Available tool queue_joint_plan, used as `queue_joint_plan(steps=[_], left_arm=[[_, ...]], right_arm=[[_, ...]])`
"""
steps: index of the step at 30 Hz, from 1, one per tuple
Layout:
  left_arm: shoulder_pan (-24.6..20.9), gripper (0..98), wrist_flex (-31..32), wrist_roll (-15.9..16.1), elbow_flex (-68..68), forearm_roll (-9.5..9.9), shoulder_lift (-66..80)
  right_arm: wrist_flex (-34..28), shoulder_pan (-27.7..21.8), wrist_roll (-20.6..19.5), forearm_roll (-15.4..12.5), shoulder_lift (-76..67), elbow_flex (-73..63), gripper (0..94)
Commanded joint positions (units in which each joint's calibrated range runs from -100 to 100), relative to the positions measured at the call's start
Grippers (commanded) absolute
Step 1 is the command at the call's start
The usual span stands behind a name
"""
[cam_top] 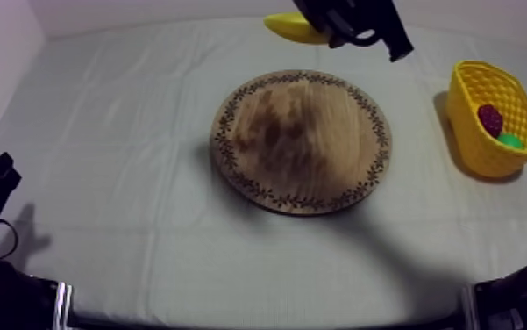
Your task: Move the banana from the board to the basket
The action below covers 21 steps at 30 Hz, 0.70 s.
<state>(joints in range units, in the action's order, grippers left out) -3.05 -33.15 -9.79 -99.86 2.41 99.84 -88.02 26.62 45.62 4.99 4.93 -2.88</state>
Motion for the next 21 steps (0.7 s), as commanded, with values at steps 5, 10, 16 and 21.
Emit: queue_joint_plan(steps=[5,10,16,21], left_arm=[[-0.02,0.1,0.01,-0.01,-0.03,0.01,-0.02],[-0.02,0.1,0.01,-0.01,-0.03,0.01,-0.02],[-0.02,0.1,0.01,-0.01,-0.03,0.01,-0.02],[-0.02,0.1,0.01,-0.01,-0.03,0.01,-0.02]], right_arm=[[2.40,-1.03,-6.79,0.91,0.93,0.91,19.3],[2.81,-3.13,-11.82,0.93,1.21,0.37,19.2],[0.82,-7.60,-18.52,-0.01,0.88,-2.17,19.9],[-1.03,-12.58,-22.50,-0.74,-1.22,-0.43,20.0]])
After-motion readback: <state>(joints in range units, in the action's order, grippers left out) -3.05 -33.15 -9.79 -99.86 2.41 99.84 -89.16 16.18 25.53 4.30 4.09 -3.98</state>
